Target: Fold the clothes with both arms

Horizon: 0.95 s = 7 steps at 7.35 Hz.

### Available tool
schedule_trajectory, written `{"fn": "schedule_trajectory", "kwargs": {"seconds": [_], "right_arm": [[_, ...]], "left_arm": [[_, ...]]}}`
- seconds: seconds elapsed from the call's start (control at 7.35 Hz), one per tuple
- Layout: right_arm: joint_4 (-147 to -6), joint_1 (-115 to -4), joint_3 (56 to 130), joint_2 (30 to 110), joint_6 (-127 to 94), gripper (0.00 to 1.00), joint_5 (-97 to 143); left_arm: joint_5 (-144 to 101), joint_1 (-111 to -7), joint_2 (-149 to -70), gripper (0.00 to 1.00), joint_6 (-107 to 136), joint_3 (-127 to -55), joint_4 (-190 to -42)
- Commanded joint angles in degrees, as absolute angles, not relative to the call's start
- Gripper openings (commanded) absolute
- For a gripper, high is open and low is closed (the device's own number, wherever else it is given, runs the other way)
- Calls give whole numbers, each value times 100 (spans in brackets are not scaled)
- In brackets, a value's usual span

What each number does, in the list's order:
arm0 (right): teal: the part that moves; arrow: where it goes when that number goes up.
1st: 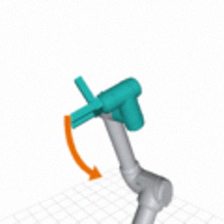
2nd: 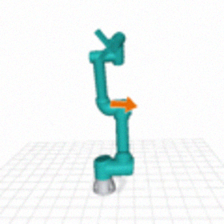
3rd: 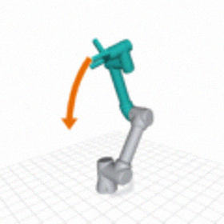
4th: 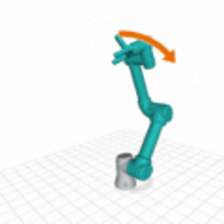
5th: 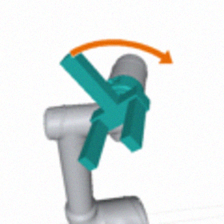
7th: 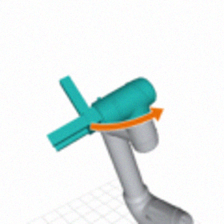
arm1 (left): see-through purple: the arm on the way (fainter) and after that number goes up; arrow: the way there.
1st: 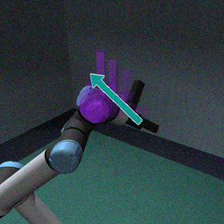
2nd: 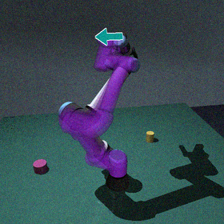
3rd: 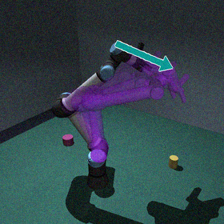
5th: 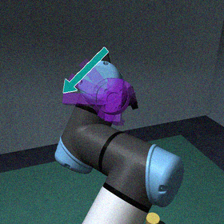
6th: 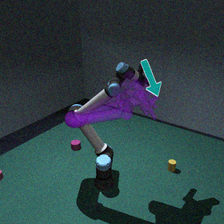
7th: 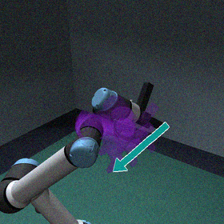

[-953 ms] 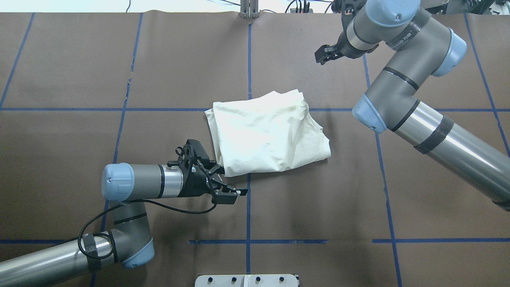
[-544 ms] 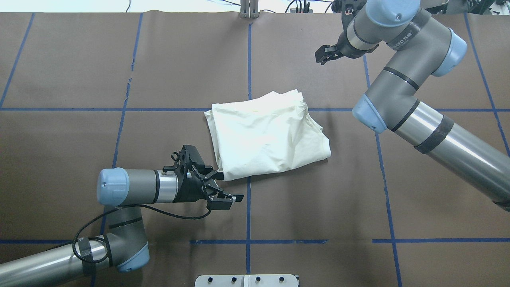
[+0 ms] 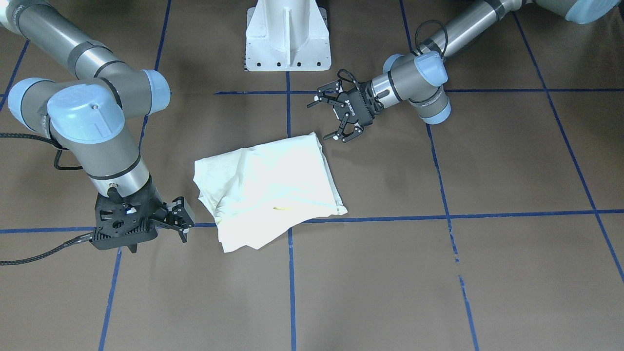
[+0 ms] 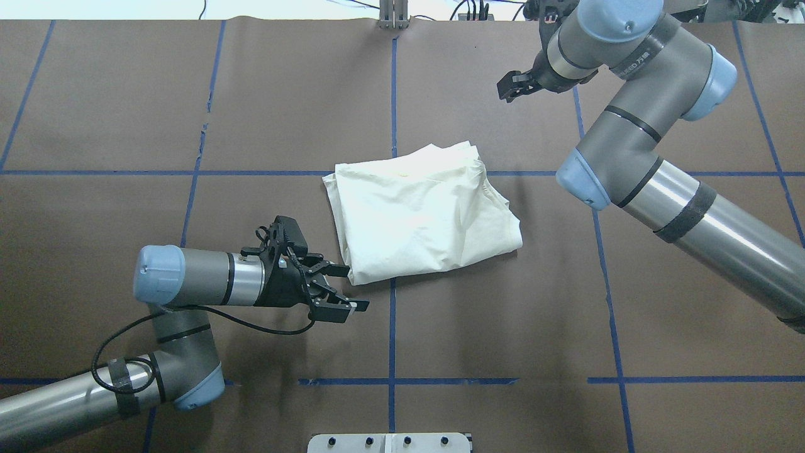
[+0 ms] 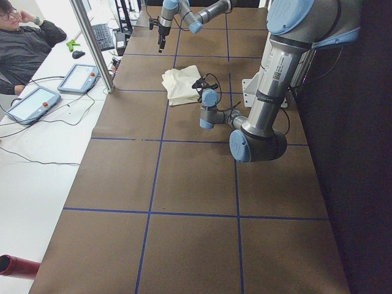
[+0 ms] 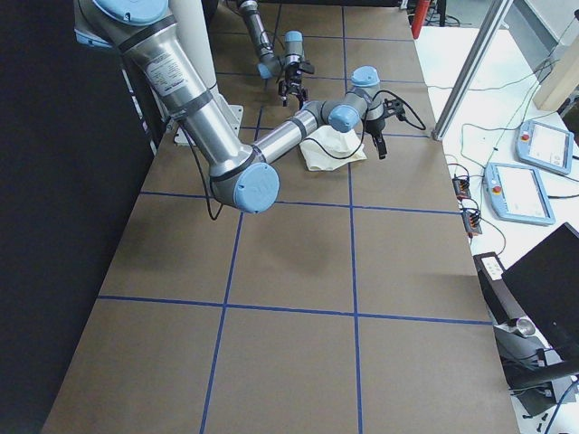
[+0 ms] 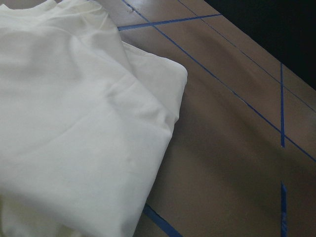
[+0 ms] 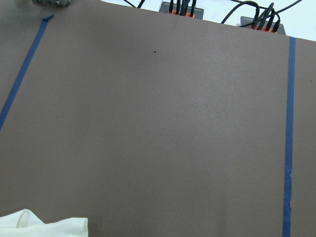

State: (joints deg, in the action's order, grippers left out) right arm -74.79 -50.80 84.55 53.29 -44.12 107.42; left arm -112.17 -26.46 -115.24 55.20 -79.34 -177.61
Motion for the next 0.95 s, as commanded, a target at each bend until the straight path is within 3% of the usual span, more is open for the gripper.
{"fn": "schedule_trajectory", "kwargs": {"seconds": [0.0, 0.82], "right_arm": [[-7479, -5080, 8455, 5326, -4412, 100, 10758], [-7479, -5080, 8455, 5326, -4412, 100, 10758]], "left_arm": [[-10971, -2663, -11619, 100, 6852, -8024, -17719], [-9633, -1960, -11733, 100, 8631, -7797, -17710]]}}
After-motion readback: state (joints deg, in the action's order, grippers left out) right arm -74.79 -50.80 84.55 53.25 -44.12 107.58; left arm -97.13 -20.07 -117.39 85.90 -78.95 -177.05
